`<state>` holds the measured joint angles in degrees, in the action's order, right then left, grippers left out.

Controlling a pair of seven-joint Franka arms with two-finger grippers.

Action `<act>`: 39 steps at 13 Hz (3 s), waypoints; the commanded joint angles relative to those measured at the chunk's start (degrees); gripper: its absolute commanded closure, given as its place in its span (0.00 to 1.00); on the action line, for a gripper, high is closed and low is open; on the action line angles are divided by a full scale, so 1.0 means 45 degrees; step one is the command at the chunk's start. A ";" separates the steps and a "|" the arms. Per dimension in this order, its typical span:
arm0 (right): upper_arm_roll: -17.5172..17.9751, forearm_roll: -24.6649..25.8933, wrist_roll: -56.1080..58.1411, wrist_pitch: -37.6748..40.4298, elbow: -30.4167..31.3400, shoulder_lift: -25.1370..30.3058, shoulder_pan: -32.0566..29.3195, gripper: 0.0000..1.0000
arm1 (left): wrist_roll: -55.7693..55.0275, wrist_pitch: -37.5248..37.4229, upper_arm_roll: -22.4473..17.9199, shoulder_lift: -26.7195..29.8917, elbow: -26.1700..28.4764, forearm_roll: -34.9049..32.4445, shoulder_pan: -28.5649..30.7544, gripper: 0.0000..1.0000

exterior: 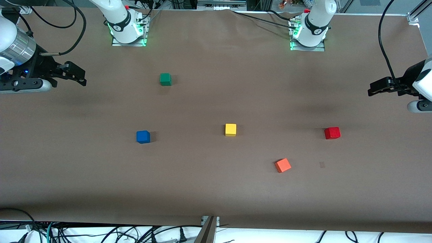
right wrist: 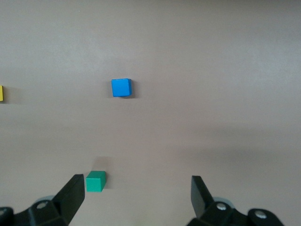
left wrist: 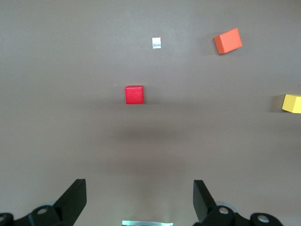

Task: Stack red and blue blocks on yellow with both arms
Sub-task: 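Reach the left gripper to the red block while the right gripper approaches blue, then carry the red block over the yellow block while the right gripper grasps blue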

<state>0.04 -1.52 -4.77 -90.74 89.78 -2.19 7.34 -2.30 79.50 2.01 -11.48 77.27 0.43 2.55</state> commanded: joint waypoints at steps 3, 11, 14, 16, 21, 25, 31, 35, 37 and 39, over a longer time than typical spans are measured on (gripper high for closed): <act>0.0011 0.0006 -0.0268 0.0165 -0.0380 -0.0098 0.0029 0.00 | 0.0002 0.0146 0.0042 0.0033 0.0251 -0.0095 0.0077 0.00; 0.0011 0.0006 -0.0287 0.0146 -0.0341 -0.0098 0.0029 0.00 | 0.0062 0.3032 -0.0075 -0.3928 0.0094 -0.0563 0.0213 0.00; 0.0030 0.0103 -0.0268 0.0107 -0.0341 -0.0118 0.0048 0.00 | 0.0101 0.5001 -0.0036 -0.4578 0.1435 -0.0447 0.0992 0.00; 0.0011 0.0027 -0.0287 0.0145 -0.0341 -0.0137 0.0107 0.00 | 0.0140 0.6623 0.0003 -0.4597 0.2590 -0.0427 0.1073 0.00; -0.0009 -0.0150 -0.0112 -0.0381 -0.0341 -0.0917 0.0049 0.00 | 0.0081 0.9421 0.0061 -0.4636 0.4955 -0.0388 0.1034 0.00; -0.0028 0.0046 0.0489 -0.1045 -0.0341 -0.2398 -0.0029 0.00 | 0.0081 1.0729 0.0100 -0.4403 0.6458 -0.0388 0.1034 0.00; -0.0028 -0.0111 0.1881 -0.3926 0.0690 -0.4314 0.0009 0.00 | -0.0075 1.0596 0.0315 -0.3974 0.6658 -0.0388 0.1054 1.00; 0.0050 -0.0402 0.1666 -0.7935 0.2295 -0.5623 0.0262 0.00 | -0.0987 0.8592 0.1152 -0.3777 0.4304 -0.0349 0.0820 1.00; 0.0109 -0.1123 0.1646 -0.8406 0.2296 -0.6054 0.0613 0.01 | -0.2141 0.7183 0.1584 -0.4010 0.2389 -0.0368 0.0082 1.00; 0.0109 -0.1165 0.1511 -0.8778 0.2315 -0.6386 0.0790 0.01 | -0.2649 0.6516 0.1565 -0.4419 0.0999 -0.0349 -0.1420 1.00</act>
<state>0.44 -5.61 2.44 -128.85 99.63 -30.99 10.30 -10.95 112.54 9.66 -28.60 88.75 -0.92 2.03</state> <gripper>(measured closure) 0.004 0.441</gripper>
